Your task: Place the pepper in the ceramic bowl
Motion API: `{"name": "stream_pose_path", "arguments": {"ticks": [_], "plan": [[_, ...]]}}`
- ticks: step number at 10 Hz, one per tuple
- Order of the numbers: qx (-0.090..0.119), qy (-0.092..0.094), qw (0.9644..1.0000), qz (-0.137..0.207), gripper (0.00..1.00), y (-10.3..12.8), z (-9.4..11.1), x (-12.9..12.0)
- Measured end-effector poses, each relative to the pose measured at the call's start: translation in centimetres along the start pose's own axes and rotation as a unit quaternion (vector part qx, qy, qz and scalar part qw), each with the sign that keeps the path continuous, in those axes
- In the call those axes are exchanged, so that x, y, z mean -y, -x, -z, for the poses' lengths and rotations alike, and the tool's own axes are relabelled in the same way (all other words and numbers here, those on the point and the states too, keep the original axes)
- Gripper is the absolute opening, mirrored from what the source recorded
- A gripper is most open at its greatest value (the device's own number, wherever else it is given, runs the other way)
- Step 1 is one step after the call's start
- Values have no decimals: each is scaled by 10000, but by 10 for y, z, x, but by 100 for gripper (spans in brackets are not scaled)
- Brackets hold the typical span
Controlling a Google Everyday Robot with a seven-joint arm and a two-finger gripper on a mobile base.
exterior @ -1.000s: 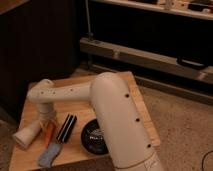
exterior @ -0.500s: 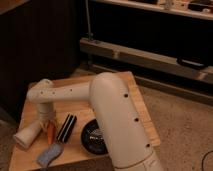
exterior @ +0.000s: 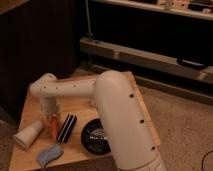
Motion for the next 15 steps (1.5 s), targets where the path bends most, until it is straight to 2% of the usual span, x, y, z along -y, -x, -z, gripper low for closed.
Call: {"name": "stream_pose_path", "arguments": {"ticks": [2, 4, 7, 9, 11, 15], "plan": [[-185, 84, 9997, -128, 32, -3, 28, -26], [-385, 195, 9984, -358, 32, 0, 58, -65], [-511, 404, 9956, -674, 32, 35, 87, -116], [-518, 417, 9951, -736, 32, 59, 91, -128], [-481, 439, 9947, -801, 32, 93, 94, -138], [-194, 497, 9945, -896, 32, 156, 83, -144]]}}
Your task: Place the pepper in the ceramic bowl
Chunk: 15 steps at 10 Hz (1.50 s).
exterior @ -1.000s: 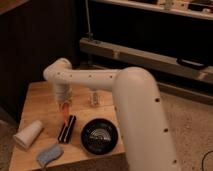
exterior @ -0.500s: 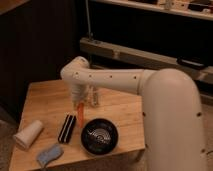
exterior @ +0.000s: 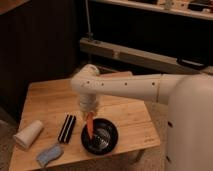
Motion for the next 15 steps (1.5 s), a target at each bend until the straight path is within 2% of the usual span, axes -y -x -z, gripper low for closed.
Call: {"name": "stream_pose_path", "arguments": {"ticks": [4, 9, 11, 13, 15], "plan": [[336, -3, 9994, -75, 32, 40, -26, -3], [546, -67, 9984, -122, 32, 71, -49, -4], [564, -54, 9982, -175, 43, 80, -59, -8], [500, -42, 9983, -283, 65, 86, -74, -13], [416, -63, 9983, -406, 79, 76, -78, -19]]}}
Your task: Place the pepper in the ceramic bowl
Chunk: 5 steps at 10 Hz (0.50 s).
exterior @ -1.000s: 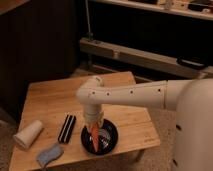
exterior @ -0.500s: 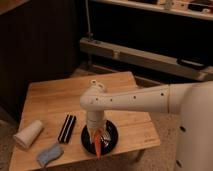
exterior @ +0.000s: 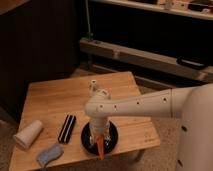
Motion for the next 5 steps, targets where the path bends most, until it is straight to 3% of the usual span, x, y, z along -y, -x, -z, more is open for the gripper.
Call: {"name": "stream_pose_path", "arguments": {"ticks": [4, 5], "plan": [[-335, -47, 9994, -51, 80, -37, 21, 8], [-339, -20, 9994, -50, 80, -40, 24, 9]]}}
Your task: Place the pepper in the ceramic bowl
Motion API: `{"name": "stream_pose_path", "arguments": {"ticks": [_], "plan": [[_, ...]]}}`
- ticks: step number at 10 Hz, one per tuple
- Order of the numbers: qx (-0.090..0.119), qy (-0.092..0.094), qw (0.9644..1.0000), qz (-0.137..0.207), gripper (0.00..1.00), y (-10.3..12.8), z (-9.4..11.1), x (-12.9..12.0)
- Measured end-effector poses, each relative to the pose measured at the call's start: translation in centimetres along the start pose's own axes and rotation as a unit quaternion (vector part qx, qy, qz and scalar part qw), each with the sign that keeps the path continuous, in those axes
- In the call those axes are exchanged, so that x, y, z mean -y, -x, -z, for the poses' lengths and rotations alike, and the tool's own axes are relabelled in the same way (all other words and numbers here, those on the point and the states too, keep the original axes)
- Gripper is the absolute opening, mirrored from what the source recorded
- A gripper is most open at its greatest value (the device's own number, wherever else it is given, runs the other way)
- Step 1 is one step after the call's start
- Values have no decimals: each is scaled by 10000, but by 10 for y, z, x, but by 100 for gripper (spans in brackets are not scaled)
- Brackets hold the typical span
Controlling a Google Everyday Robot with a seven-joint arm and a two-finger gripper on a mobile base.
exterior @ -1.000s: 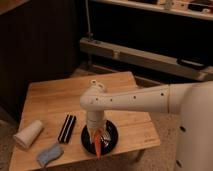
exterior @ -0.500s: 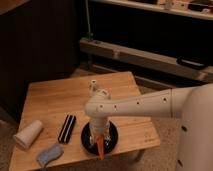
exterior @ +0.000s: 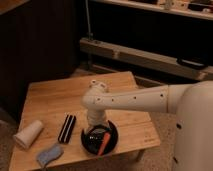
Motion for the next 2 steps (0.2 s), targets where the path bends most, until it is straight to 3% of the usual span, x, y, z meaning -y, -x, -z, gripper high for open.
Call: {"name": "stream_pose_path", "arguments": {"ticks": [2], "plan": [[16, 22, 10000, 3, 80, -2, 1, 2]]}}
